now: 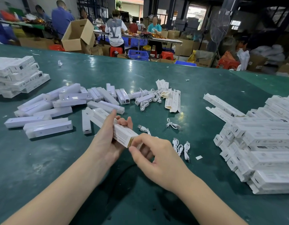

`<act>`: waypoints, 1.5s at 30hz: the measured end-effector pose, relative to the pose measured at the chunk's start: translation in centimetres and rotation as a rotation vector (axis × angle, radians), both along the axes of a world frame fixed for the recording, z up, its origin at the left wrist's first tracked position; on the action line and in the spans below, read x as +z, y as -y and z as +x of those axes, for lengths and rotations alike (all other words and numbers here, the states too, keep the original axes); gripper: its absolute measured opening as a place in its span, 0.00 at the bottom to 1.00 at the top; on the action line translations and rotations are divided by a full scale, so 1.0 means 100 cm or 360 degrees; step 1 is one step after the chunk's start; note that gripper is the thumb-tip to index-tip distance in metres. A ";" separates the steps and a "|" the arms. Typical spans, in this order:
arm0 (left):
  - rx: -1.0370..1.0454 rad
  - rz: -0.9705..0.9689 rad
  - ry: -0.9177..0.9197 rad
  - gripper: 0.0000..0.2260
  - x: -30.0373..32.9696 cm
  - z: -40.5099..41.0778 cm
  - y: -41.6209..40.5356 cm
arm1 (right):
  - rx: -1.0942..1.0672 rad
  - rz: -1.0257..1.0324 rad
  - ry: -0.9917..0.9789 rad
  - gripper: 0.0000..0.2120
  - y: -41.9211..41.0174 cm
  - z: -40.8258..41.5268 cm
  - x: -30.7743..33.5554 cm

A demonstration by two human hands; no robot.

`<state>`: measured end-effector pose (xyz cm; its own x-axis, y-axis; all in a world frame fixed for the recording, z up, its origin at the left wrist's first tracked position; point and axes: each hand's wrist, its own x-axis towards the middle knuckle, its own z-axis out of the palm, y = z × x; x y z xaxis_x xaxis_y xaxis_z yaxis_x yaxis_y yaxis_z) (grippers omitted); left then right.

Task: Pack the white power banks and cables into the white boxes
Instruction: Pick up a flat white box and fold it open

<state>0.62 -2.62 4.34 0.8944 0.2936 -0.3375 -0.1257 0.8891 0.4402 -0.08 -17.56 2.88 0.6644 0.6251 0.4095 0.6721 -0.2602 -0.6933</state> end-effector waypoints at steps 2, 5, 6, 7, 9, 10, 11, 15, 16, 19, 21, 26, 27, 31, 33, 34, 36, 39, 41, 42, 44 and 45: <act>0.0000 -0.0053 0.0021 0.12 0.001 0.000 -0.002 | 0.0076 -0.0010 -0.0168 0.09 0.000 -0.001 0.000; -0.0010 -0.0081 0.0046 0.11 0.002 0.000 -0.005 | 0.0231 0.0089 -0.0442 0.10 -0.001 -0.003 0.000; -0.0008 -0.0066 0.0053 0.11 0.002 0.000 -0.005 | 0.0240 0.0106 -0.0459 0.08 -0.001 -0.004 0.001; -0.0011 -0.0039 0.0057 0.11 0.002 0.000 -0.004 | 0.0240 0.0129 -0.0464 0.06 -0.002 -0.004 0.001; -0.0024 0.0031 0.0057 0.10 0.001 -0.001 -0.002 | 0.0234 0.0213 -0.0514 0.02 -0.003 -0.003 0.000; -0.0032 0.0055 0.0062 0.10 0.001 -0.001 -0.001 | 0.0236 0.0253 -0.0560 0.01 -0.003 -0.003 0.000; -0.0040 0.0064 0.0072 0.10 0.001 -0.002 -0.001 | 0.0245 0.0287 -0.0608 0.02 -0.003 -0.002 0.000; -0.0063 -0.0062 0.0119 0.11 0.002 -0.002 -0.003 | 0.0326 0.0402 -0.0767 0.05 -0.003 -0.002 0.003; -0.0067 -0.0113 0.0129 0.11 0.003 -0.003 -0.003 | 0.0341 0.0435 -0.0805 0.05 -0.004 -0.002 0.004; -0.0073 -0.0150 0.0117 0.11 0.002 -0.002 -0.002 | 0.0333 0.0443 -0.0788 0.05 -0.005 -0.003 0.004; -0.0075 -0.0138 0.0104 0.10 0.001 -0.001 0.001 | 0.0276 0.0396 -0.0699 0.07 -0.005 -0.004 0.003; -0.0046 -0.0096 0.0087 0.11 0.001 -0.001 0.000 | 0.0110 0.0237 -0.0334 0.06 -0.004 -0.002 0.003; -0.0038 -0.0092 0.0090 0.11 0.002 -0.001 -0.001 | 0.0108 0.0225 -0.0295 0.06 -0.005 -0.003 0.002; -0.0017 -0.0106 0.0099 0.11 0.004 -0.001 -0.001 | 0.0098 0.0380 -0.0378 0.05 -0.009 -0.008 0.001; -0.0028 -0.0108 0.0112 0.11 0.005 -0.002 -0.001 | 0.0094 0.0491 -0.0485 0.02 -0.010 -0.010 0.001; -0.0038 -0.0100 0.0120 0.11 0.005 -0.002 0.000 | 0.0090 0.0536 -0.0554 0.05 -0.011 -0.011 0.002; -0.0048 -0.0078 0.0137 0.11 0.004 -0.003 0.000 | 0.0125 0.0598 -0.0689 0.10 -0.011 -0.012 0.003; -0.0054 -0.0046 0.0147 0.11 0.004 -0.005 -0.001 | 0.0224 0.0622 -0.0796 0.11 -0.011 -0.012 0.005; -0.0054 -0.0029 0.0145 0.11 0.004 -0.005 -0.001 | 0.0285 0.0646 -0.0897 0.10 -0.011 -0.011 0.006; -0.0055 -0.0029 0.0147 0.11 0.005 -0.006 -0.002 | 0.0307 0.0647 -0.0941 0.10 -0.011 -0.009 0.006; -0.0064 -0.0029 0.0152 0.11 0.006 -0.006 -0.001 | 0.0329 0.0611 -0.1013 0.13 -0.009 -0.006 0.008; -0.0070 -0.0045 0.0154 0.11 0.006 -0.007 -0.001 | 0.0338 0.0577 -0.1054 0.16 -0.008 -0.004 0.010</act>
